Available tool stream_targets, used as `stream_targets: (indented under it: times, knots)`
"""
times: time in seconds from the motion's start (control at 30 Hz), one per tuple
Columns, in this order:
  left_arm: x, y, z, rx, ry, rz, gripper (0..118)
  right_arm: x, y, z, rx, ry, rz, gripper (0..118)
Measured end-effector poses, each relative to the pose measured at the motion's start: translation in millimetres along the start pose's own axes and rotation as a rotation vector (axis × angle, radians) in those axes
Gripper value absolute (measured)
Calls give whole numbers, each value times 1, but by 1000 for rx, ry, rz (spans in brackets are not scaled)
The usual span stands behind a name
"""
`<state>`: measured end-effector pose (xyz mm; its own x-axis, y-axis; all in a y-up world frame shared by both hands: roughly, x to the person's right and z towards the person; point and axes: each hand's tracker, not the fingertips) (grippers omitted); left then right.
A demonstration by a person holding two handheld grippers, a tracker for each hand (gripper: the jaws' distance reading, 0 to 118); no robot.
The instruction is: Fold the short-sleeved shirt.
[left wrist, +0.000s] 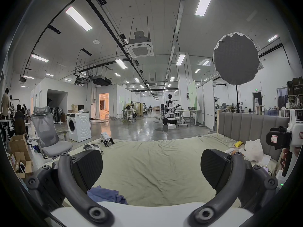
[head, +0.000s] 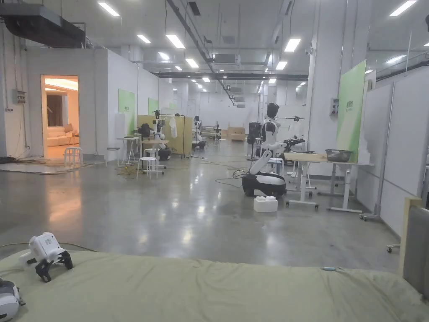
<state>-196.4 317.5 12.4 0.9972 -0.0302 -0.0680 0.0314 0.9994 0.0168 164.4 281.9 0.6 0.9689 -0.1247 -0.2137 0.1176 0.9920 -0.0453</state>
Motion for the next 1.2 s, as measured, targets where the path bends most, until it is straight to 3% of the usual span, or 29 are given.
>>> stream_targets:
  times: [0.4,0.47,0.57,0.67,0.8,0.87,1.2]
  knots:
    - [-4,0,-1,-9,5,22,118,-1,6,-4,-33,13,-3,118]
    - [-3,1,-1,-13,6,26,118,-9,12,-7,-76,-79,-49,118]
    - [-5,1,0,-13,-7,47,118,-22,20,-9,-144,-243,-35,118]
    - [-5,3,0,-9,-6,59,118,-25,25,-12,-226,-269,-68,118]
    - [-3,5,1,-4,-13,51,118,-19,23,-8,-235,-148,-164,118]
    - [-3,7,1,0,-13,48,118,-18,25,-6,-232,-136,-191,118]
    - [2,10,1,-1,-27,46,118,-21,31,-6,-211,-148,-150,118]
